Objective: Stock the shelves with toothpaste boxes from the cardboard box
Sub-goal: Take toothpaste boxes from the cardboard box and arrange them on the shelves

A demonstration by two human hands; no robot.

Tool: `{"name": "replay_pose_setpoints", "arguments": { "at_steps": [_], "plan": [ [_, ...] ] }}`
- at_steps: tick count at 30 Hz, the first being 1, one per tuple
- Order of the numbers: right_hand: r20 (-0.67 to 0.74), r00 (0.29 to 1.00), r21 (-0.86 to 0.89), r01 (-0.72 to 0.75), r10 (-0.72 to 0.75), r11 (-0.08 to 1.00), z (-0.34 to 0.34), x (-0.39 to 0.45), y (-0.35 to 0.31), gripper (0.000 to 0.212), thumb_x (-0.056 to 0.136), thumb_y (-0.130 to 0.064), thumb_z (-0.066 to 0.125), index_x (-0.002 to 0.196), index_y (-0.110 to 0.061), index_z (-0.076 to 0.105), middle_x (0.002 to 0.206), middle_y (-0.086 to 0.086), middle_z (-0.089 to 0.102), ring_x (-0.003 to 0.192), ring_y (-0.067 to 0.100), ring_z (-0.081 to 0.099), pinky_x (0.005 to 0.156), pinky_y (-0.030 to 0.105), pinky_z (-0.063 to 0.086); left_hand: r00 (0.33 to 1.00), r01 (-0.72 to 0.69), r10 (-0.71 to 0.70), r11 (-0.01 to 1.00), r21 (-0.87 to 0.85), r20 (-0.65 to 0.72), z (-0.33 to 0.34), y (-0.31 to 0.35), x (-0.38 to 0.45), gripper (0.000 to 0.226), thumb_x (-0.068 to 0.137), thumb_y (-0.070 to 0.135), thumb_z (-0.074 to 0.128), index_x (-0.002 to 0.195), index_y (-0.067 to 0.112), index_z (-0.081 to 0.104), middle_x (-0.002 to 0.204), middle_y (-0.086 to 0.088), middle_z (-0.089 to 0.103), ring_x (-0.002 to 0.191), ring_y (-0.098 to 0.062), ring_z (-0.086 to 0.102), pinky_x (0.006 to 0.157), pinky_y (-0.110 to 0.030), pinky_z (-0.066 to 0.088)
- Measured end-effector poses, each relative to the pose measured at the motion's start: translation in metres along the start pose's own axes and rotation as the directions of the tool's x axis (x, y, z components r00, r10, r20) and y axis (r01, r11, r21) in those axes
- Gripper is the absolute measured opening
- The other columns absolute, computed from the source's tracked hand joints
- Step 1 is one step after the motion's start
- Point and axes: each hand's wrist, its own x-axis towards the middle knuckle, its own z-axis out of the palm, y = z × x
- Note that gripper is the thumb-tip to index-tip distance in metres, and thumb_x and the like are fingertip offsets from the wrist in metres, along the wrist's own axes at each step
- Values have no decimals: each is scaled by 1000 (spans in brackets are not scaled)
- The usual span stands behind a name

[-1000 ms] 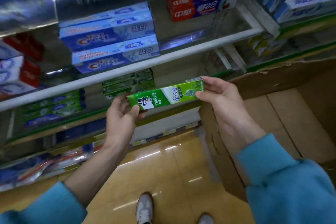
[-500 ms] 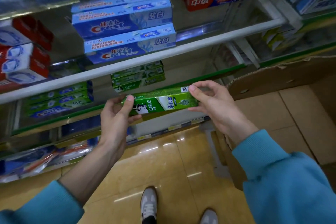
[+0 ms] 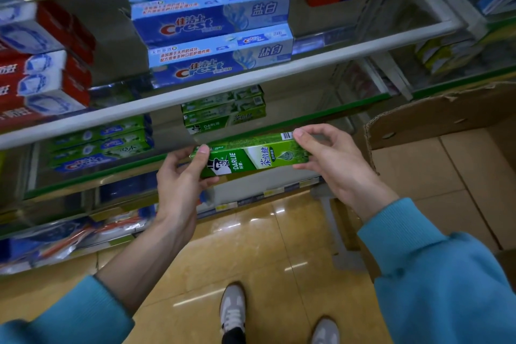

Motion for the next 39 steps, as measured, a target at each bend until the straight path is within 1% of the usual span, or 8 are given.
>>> {"name": "replay_pose_setpoints", "arguments": {
  "at_steps": [5,13,19,23,25,28,35,39],
  "plan": [
    [-22,1000,-17,2,-2,1000,9,-1,9,33,88,-29,73,114,-11,64,120,12,64,103,24,71,80,39,62,999,30,-30,999,22,21,-10,-6,7,46,93,32,69,131,12,53,119,-8,68,87,-21,76,87,-37,59],
    [20,999,-3,26,-26,1000,26,21,18,27,90,-22,71,113,-10,62,124,13,61,109,29,67,78,39,61,997,-48,50,998,-40,52,-28,-9,32,38,93,24,71,127,13,58,129,-8,65,113,-26,69,81,-31,59],
    [110,990,267,58,-91,962,45,22,18,27,65,8,59,68,-18,65,98,17,51,103,33,51,94,47,46,999,1,12,965,-263,49,-30,-5,27,17,97,10,62,113,7,58,113,-11,68,109,-29,69,90,-39,59],
    [116,990,457,15,-77,889,57,20,19,14,87,2,60,97,-8,61,100,16,62,107,33,56,100,47,48,997,-21,45,932,-361,58,-41,2,22,40,93,-9,57,129,9,54,137,-18,57,118,-32,66,99,-47,56],
    [144,987,372,10,-69,928,53,22,25,27,93,-8,62,118,-1,57,120,16,63,119,28,57,113,48,39,993,-54,91,924,-379,81,-49,0,23,49,92,-10,56,138,9,52,147,-19,50,131,-32,57,108,-46,49],
    [198,979,156,8,-39,988,50,18,33,62,88,-21,71,140,2,46,134,19,59,123,27,61,108,45,46,985,-96,141,923,-372,96,-56,-2,20,60,86,-4,64,142,9,50,152,-16,47,140,-30,48,114,-43,43],
    [105,990,30,94,-97,995,46,15,45,40,93,-9,64,133,-14,57,122,7,70,113,19,67,97,33,52,980,-189,193,979,-78,49,-59,-17,14,50,93,2,67,140,13,52,135,-6,65,123,-18,64,106,-35,50],
    [17,978,-169,210,-210,963,52,25,47,39,93,-13,66,129,-25,62,121,-3,67,108,-1,63,96,21,51,963,-265,268,956,128,-9,-55,-20,20,45,91,5,71,132,20,61,122,-2,70,112,-11,68,87,-16,55]
  ]
}}
